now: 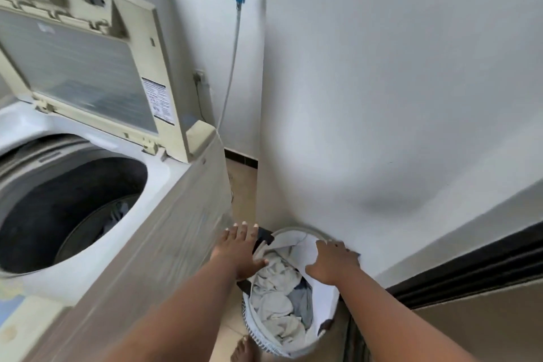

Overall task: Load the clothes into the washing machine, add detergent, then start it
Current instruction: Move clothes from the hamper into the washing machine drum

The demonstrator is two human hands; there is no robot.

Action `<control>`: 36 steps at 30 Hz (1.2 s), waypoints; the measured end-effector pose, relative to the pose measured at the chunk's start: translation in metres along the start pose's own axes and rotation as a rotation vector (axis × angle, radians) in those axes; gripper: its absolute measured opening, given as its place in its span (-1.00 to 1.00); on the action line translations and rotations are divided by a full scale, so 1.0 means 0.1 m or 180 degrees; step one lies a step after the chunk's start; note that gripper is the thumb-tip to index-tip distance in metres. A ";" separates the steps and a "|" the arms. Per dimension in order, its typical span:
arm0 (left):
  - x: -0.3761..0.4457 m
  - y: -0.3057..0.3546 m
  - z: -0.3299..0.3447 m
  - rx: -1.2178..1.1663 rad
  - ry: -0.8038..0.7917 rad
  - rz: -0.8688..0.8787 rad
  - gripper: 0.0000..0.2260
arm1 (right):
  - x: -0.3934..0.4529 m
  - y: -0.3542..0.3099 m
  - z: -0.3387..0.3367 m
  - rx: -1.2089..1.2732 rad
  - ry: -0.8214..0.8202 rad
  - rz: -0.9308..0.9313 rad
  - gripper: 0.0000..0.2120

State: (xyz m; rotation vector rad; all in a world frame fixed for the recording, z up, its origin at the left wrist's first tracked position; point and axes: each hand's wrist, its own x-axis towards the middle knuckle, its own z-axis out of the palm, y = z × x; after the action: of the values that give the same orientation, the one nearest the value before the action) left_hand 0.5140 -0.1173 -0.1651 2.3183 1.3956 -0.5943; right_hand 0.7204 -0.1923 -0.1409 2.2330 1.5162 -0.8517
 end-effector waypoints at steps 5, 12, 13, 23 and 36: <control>0.64 0.18 0.15 0.0095 -0.0141 0.0476 -0.20 | 0.55 0.13 0.27 0.0024 -0.0203 0.0113 -0.31; 1.47 0.40 1.12 0.0462 -0.0574 0.1073 -0.23 | 1.41 0.24 1.11 0.0503 -0.0657 0.0208 -0.43; 1.58 0.44 1.35 0.0445 -0.0716 0.1062 -0.23 | 1.57 0.25 1.30 0.0587 -0.0723 0.0214 -0.43; 2.87 0.55 3.19 0.0000 -0.1581 0.0215 -0.27 | 3.21 0.37 2.99 0.0833 -0.1137 0.0302 -0.47; 4.12 0.15 3.94 -0.0499 -0.0857 -0.0360 -0.21 | 4.67 0.20 3.73 0.1113 -0.0147 -0.0238 -0.22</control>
State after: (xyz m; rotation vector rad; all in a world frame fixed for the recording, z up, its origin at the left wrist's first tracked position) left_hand 0.6361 -0.0224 -0.7134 1.9654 1.3969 -0.7692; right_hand 0.7498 -0.0657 -0.7249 2.3832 1.5354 -1.2677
